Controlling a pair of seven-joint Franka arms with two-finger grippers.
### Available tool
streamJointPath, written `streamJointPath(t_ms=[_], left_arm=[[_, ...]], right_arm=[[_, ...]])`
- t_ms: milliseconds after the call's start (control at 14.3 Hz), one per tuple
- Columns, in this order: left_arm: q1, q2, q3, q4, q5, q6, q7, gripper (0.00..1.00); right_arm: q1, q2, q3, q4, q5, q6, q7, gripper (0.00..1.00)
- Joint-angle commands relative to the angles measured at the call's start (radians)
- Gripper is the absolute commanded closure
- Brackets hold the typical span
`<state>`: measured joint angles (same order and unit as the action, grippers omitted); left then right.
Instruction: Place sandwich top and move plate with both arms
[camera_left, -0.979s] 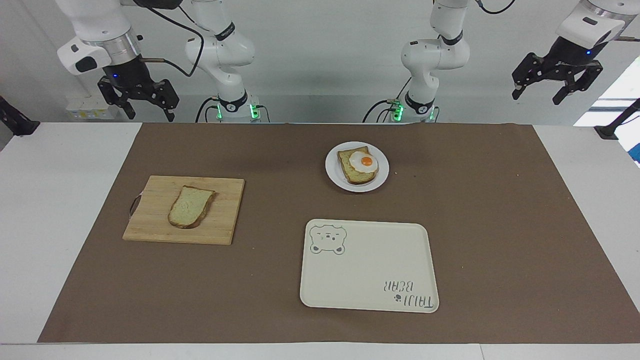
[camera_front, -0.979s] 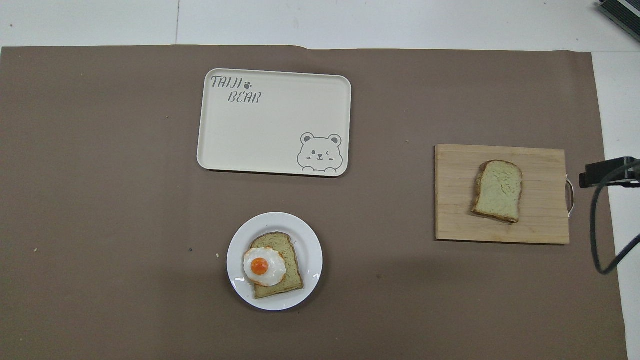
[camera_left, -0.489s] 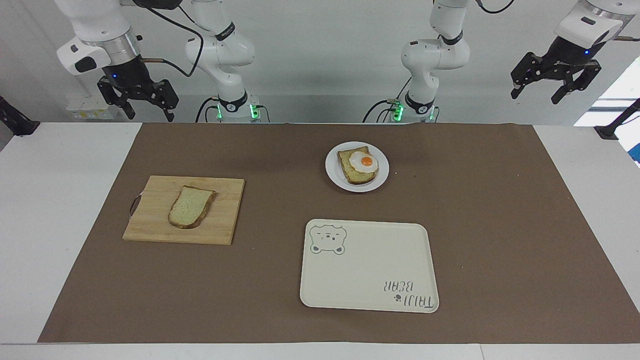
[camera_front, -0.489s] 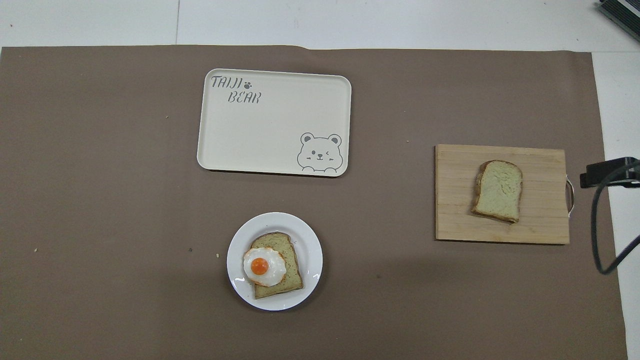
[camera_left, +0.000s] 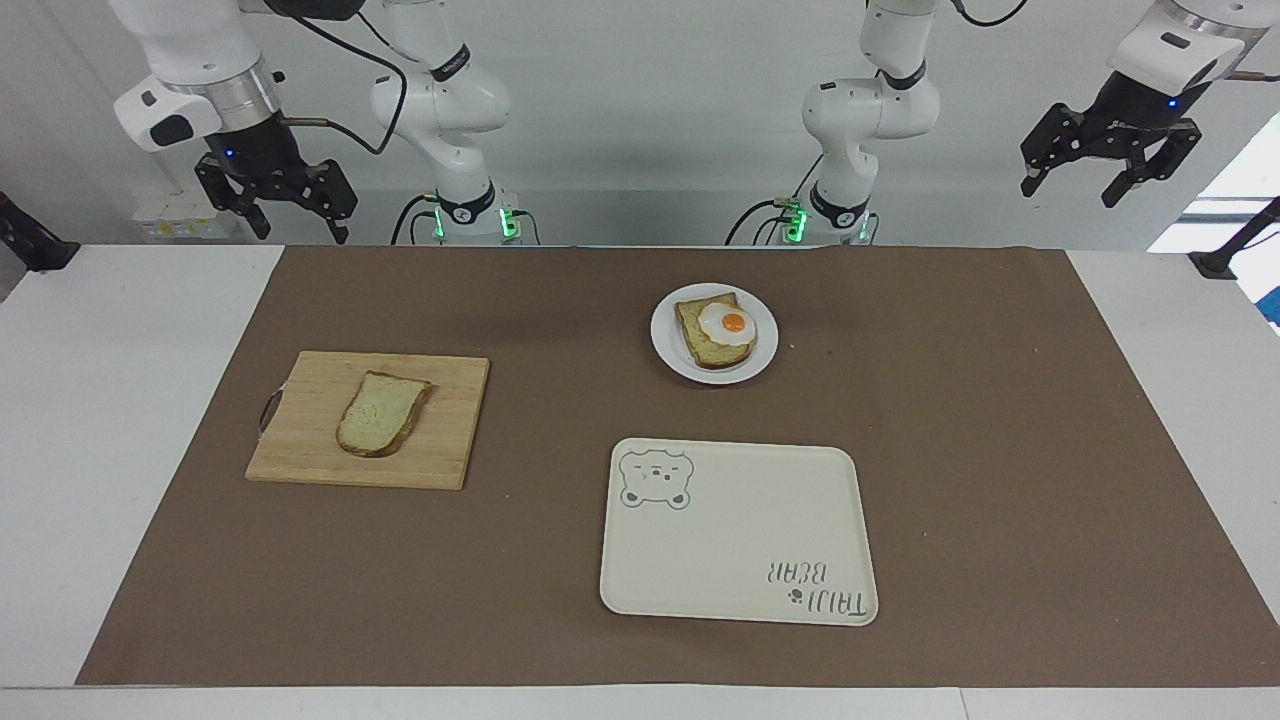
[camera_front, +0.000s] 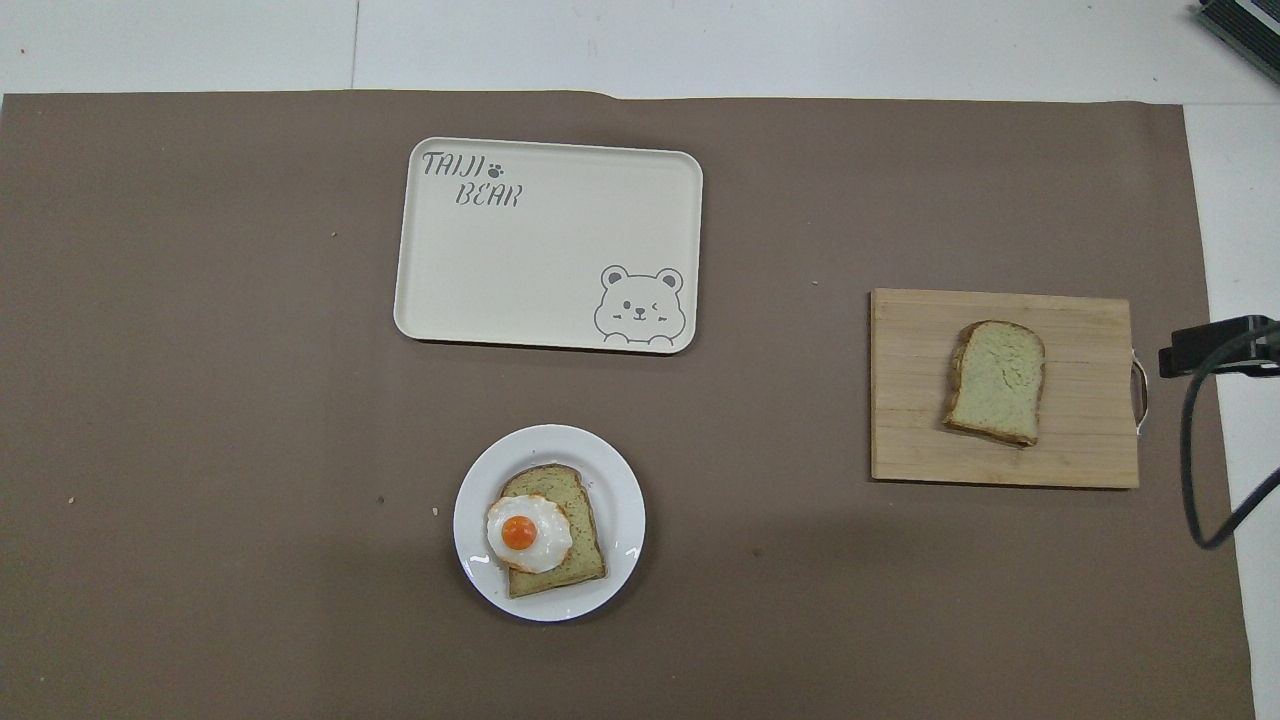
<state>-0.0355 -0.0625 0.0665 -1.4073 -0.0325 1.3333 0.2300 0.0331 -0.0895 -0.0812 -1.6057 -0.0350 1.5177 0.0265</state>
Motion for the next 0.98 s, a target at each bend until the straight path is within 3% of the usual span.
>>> streamJointPath(t_ms=[0, 280, 699, 909], left_arm=[[-0.009, -0.026, 0.004, -0.032, -0.010, 0.001, -0.015, 0.00], [-0.009, -0.026, 0.004, -0.032, -0.009, 0.001, -0.015, 0.00], [-0.009, -0.026, 0.004, -0.032, -0.009, 0.003, -0.015, 0.00], [-0.011, -0.026, 0.003, -0.032, -0.009, 0.003, -0.017, 0.00]], right_arm=[[-0.009, -0.024, 0.000, -0.034, -0.005, 0.002, -0.011, 0.00], [-0.044, -0.027, -0.002, -0.103, 0.093, 0.062, -0.016, 0.00], [-0.047, -0.006, -0.002, -0.180, 0.101, 0.171, -0.074, 0.00], [-0.059, 0.049, -0.002, -0.209, 0.110, 0.257, -0.149, 0.00]])
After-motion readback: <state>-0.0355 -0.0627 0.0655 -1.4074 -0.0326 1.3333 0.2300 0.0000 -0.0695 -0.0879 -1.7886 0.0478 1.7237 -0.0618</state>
